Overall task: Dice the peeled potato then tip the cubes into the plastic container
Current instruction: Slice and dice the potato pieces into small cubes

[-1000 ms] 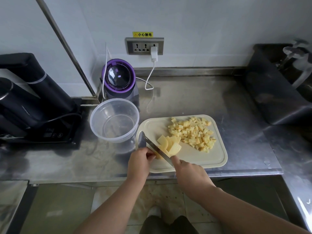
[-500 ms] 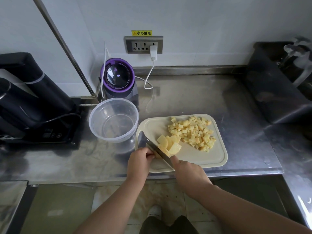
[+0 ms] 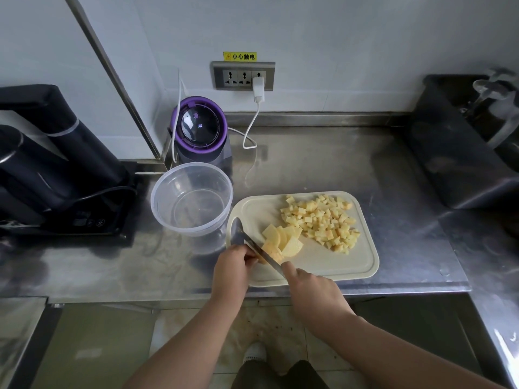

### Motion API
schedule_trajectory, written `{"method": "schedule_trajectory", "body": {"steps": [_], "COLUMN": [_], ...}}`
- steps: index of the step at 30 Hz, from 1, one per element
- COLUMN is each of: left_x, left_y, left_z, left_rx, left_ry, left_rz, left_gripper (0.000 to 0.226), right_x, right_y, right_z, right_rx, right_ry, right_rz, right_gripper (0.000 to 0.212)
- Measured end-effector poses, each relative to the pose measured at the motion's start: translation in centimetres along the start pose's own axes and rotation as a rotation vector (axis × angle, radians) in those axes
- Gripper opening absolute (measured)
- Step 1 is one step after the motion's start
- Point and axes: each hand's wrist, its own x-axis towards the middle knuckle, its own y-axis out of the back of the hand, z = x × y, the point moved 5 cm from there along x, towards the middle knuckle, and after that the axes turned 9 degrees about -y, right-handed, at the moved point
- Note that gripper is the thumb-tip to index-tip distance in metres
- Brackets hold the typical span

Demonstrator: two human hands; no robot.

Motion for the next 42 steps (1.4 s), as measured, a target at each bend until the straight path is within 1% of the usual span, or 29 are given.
{"method": "schedule_trajectory", "body": {"steps": [5, 11, 14, 19, 24, 36, 42], "left_x": [0.1, 0.2, 0.2, 0.0, 0.0, 0.1, 0.1], "left_y": [-0.2, -0.3, -0.3, -0.3, -0.6, -1.0, -1.0], "left_z": [-0.1, -0.3, -0.4, -0.5, -0.7, -1.0, -1.0], "left_rx": [0.030, 0.025, 0.015, 0.017, 0.019, 0.051, 0.088], "left_ry": [-0.021, -0.031, -0.036, -0.037, -0.035, -0.030, -0.023], "left_rz": [-0.001, -0.002, -0.004, 0.017, 0.014, -0.004, -0.013], "left_gripper": [0.008, 0.007, 0.007, 0.008, 0.007, 0.009, 0.014], "right_x": [0.2, 1.0, 0.8, 0.0, 0.0, 0.4, 0.8], "right_y": [-0.3, -0.4, -0.2, 0.1, 0.2, -0.2, -0.4], "right_z": [-0.4, -0.1, 0.3, 0.2, 0.0, -0.5, -0.4], "right_rx": [-0.029, -0.010, 0.034, 0.033, 0.031, -0.036, -0.012], "right_ry": [0.000, -0.029, -0.034, 0.010, -0.003, 0.007, -0.021], "right_rz": [-0.030, -0.067, -0.053, 0.005, -0.025, -0.021, -0.063], "right_gripper": [0.057, 0.053, 0.052, 0.058, 0.055, 0.053, 0.053]}}
